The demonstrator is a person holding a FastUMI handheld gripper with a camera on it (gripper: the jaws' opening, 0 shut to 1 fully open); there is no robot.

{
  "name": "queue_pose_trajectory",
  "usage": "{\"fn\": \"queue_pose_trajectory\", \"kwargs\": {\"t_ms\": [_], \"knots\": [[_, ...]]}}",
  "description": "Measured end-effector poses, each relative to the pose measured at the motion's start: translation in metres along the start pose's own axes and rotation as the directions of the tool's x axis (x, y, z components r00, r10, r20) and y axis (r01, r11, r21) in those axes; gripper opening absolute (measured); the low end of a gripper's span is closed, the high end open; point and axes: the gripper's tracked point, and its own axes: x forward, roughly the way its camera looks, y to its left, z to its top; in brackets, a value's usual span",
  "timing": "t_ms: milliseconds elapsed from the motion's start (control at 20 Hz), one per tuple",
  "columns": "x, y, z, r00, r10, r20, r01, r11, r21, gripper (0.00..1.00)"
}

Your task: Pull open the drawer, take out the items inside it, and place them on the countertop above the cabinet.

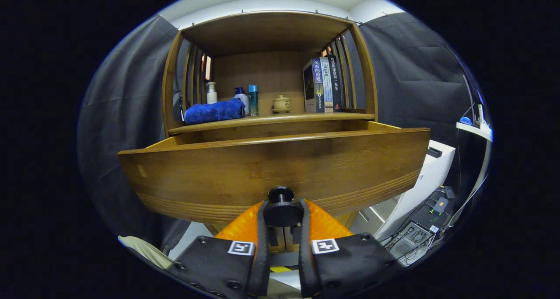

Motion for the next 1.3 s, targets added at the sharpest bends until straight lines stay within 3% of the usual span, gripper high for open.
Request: {"fn": "queue_pose_trajectory", "kwargs": {"t_ms": [100, 700, 950, 1200, 1300], "knots": [[-0.001, 0.0, -0.002, 1.0, -0.006, -0.005, 0.006, 1.0, -0.015, 0.23], [-0.034, 0.0, -0.008, 1.0, -0.004, -0.031, 0.004, 1.0, 0.004, 0.23], [-0.036, 0.002, 0.011, 0.998, 0.003, -0.067, -0.001, 1.0, 0.028, 0.56], [-0.045, 0.009, 0.057, 0.999, 0.019, -0.04, -0.019, 1.0, 0.012, 0.99], [-0.048, 0.016, 0.08, 0.999, 0.033, -0.015, -0.033, 0.999, 0.034, 0.98]]}}
